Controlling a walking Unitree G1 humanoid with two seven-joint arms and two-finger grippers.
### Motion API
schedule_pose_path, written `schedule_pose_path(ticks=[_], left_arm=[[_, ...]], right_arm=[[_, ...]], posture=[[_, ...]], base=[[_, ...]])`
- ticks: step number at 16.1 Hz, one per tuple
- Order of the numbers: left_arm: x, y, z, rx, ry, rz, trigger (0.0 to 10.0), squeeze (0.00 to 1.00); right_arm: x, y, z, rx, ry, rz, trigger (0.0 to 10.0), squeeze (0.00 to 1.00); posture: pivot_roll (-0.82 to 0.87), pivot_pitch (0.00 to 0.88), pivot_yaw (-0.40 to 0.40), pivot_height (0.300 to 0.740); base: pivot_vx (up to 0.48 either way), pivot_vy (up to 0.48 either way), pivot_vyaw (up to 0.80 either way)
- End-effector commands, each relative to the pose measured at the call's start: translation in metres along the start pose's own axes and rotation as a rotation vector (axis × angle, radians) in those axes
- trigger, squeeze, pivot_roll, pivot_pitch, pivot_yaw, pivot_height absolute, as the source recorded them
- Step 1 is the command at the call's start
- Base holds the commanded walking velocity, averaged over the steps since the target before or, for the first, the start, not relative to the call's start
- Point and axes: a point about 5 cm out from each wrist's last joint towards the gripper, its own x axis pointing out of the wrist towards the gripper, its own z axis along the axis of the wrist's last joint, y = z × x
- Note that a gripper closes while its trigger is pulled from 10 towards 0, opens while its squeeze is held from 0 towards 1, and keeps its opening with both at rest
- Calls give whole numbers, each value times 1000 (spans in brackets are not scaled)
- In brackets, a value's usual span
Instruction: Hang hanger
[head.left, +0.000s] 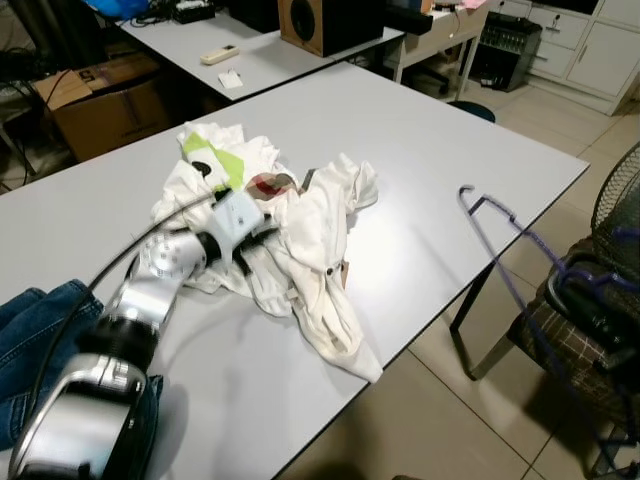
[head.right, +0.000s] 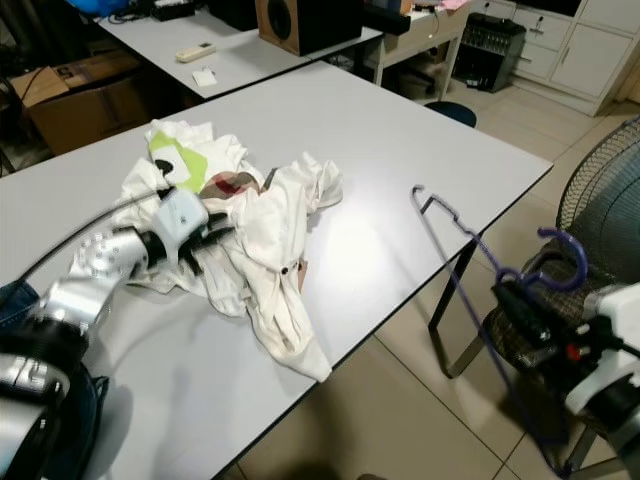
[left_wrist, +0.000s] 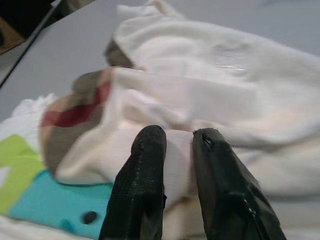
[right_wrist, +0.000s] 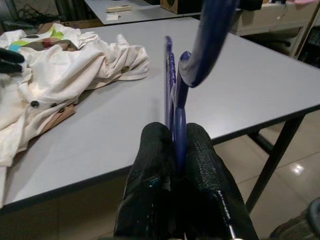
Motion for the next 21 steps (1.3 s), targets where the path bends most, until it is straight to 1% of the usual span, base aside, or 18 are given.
schedule_pose_path(ticks=[1,2,3,7,8,9,11,12,13,15,17,18,19,20,21], left_arm=[[-4,4,1,4,-1,-3,10000,1000],[-7,5,-5,7,24,14,10000,1000],[-6,5,-7,20,39,26,10000,1000],[-6,2,-4,37,21,54,10000,1000],[-8,0,-8,62,44,37,10000,1000],[-9,0,-10,68,49,31,10000,1000],[-5,-2,-12,86,69,30,10000,1000],[-3,-3,-11,84,68,32,10000,690],[1,-5,-9,85,62,32,10000,0],[10,-12,-7,105,61,22,10000,0],[12,-13,-7,112,67,21,10000,0],[14,-14,-8,123,79,22,7843,0],[14,-15,-8,131,86,24,2392,0],[14,-14,-9,135,91,31,0,0],[14,-13,-9,133,88,35,0,0]], right_arm=[[3,5,-2,4,4,31,10000,0],[6,7,-3,25,0,44,10000,0],[6,8,-3,32,1,48,10000,0],[2,13,-7,55,11,67,10000,0],[2,16,-9,65,16,73,10000,0],[2,17,-10,66,16,74,10000,0],[5,18,-9,69,11,79,10000,0],[5,18,-9,69,10,82,10000,0],[6,18,-9,67,11,86,10000,0],[6,18,-9,65,11,91,10000,0],[8,19,-9,63,13,97,10000,0],[9,20,-9,62,14,102,10000,0],[9,20,-9,61,15,103,10000,0],[8,21,-9,62,16,105,10000,0],[7,21,-10,61,22,105,10000,0]], posture=[[-167,0,79,740],[-170,0,77,740],[-173,0,77,740],[-176,0,73,740],[-178,0,74,740],[-179,0,73,740],[-184,0,74,740],[-185,0,75,740],[-187,0,74,740],[-188,0,72,740],[-188,0,71,740],[-188,0,71,740],[-188,0,71,740],[-188,0,72,740],[-188,0,71,740]], base=[[0,0,0],[0,0,0],[0,0,0],[0,0,0],[0,0,0],[0,0,0],[0,0,0],[0,0,0],[0,0,0],[0,0,0],[0,0,0],[0,0,0],[0,0,0],[0,0,0],[0,0,0]])
